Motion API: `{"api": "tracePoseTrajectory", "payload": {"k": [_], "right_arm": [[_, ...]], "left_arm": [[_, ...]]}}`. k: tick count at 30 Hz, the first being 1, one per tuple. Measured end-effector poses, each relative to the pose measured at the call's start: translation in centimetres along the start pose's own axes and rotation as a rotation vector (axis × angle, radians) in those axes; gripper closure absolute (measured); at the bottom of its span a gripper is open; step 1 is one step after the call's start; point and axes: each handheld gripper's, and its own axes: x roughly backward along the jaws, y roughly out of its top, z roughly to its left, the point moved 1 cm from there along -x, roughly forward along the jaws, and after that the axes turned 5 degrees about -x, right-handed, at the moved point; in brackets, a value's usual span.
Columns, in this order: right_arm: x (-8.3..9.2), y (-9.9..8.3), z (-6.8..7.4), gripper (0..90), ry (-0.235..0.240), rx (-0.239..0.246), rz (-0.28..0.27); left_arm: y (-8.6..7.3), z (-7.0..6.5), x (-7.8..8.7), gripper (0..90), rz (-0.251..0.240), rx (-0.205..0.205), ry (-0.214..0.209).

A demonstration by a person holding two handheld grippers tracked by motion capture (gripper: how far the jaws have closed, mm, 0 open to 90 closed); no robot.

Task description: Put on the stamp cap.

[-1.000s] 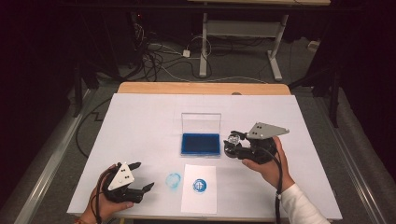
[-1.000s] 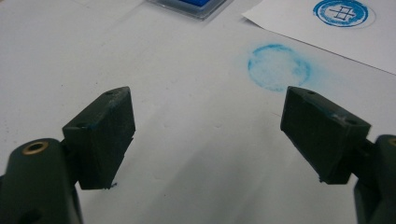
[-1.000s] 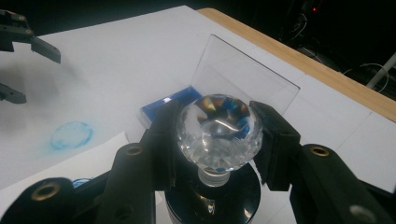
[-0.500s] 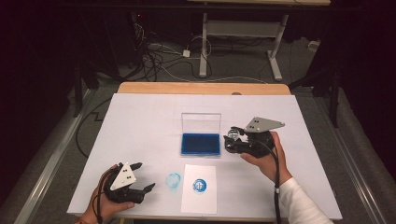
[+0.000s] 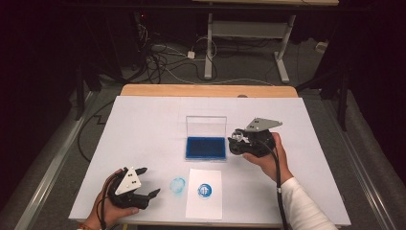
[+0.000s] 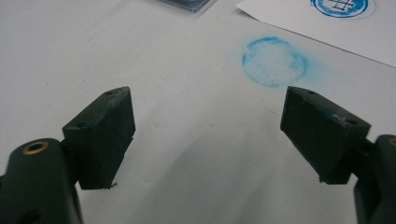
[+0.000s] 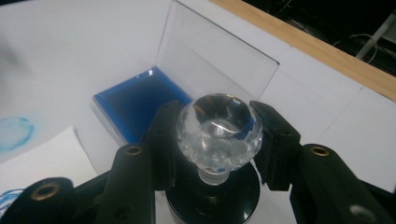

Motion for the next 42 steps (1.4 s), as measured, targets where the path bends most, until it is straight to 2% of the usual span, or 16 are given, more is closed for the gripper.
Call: {"api": "tracePoseTrajectory", "payload": {"k": [10, 12, 17, 22, 28, 42], "right_arm": [[-1.7, -1.5, -0.4, 56.4, -0.011, -0.024, 0.028], [-2.0, -1.8, -0.7, 56.4, -0.003, -0.042, 0.017], [-2.6, -2.3, -1.0, 56.3, -0.020, -0.046, 0.011], [-2.9, -2.9, -1.4, 56.3, -0.025, -0.076, 0.003], [-3.5, -3.4, -1.2, 56.2, -0.028, -0.060, 0.019], [-3.3, -4.1, -1.2, 54.9, -0.045, -0.039, 0.035]], "left_arm": [[-0.1, 0.0, -0.1, 17.5, 0.008, 0.004, -0.005], [-0.1, 0.0, -0.1, 17.5, 0.007, 0.004, 0.000], [-0.1, 0.0, -0.1, 17.5, 0.005, 0.008, -0.002], [-0.1, 0.0, -0.1, 17.6, 0.007, 0.006, -0.008], [-0.1, 0.0, 0.0, 17.6, 0.005, 0.007, -0.009], [-0.1, -0.1, -0.1, 17.6, 0.005, -0.003, -0.007]]}}
